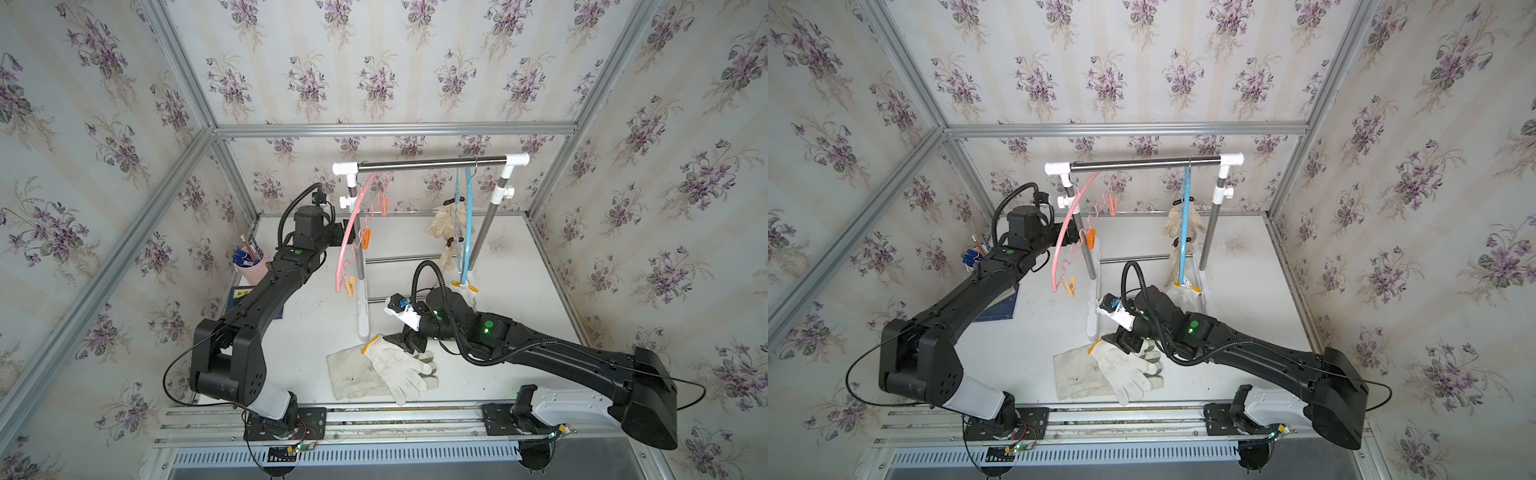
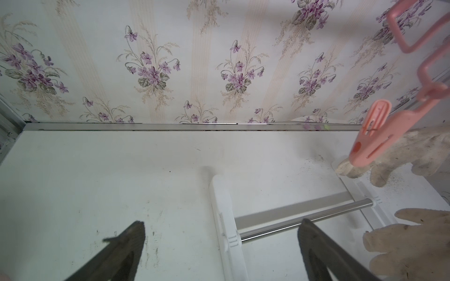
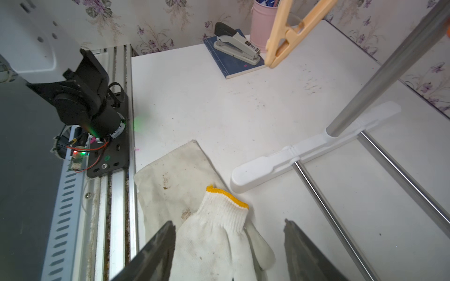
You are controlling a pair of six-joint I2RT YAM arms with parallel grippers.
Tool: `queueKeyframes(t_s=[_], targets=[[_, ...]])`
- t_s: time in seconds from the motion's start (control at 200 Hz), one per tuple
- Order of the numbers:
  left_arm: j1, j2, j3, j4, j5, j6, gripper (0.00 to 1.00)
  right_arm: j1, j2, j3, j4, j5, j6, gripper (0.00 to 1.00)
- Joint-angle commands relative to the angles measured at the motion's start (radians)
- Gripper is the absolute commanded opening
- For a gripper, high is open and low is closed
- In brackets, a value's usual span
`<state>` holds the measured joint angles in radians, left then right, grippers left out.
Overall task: Clip the gloves onto a hanger to dry
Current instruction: Move the clothesline to the center of the board.
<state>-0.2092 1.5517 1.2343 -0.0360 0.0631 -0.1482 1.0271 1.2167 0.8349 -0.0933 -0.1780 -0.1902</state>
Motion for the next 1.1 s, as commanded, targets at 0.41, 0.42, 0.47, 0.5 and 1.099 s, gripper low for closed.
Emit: queueKeyframes(t_s=[0.41,0.42,0.47,0.5,1.099], targets=[[-0.115,0.12,0.118,0.074,-0.093,-0.029,0.99,-0.001,-0.093,-0.029,0.062,0.328,0.063,0.73],[-0.117,0.123,0.119,0.074,-0.094,-0.03,0.99,-0.002,-0.095,-0.029,0.061,0.331,0.063,0.73],[-0.123,0.129,0.124,0.077,-0.102,-0.03,0.99,-0.001,-0.104,-0.034,0.069,0.345,0.067,0.7],[-0.127,0.132,0.126,0.08,-0.106,-0.029,0.99,-0.001,-0.108,-0.036,0.074,0.355,0.072,0.68],[-0.163,-0.209,-0.032,-0.023,-0.278,0.011,1.0,-0.022,-0.182,-0.045,0.045,0.302,0.086,1.0]])
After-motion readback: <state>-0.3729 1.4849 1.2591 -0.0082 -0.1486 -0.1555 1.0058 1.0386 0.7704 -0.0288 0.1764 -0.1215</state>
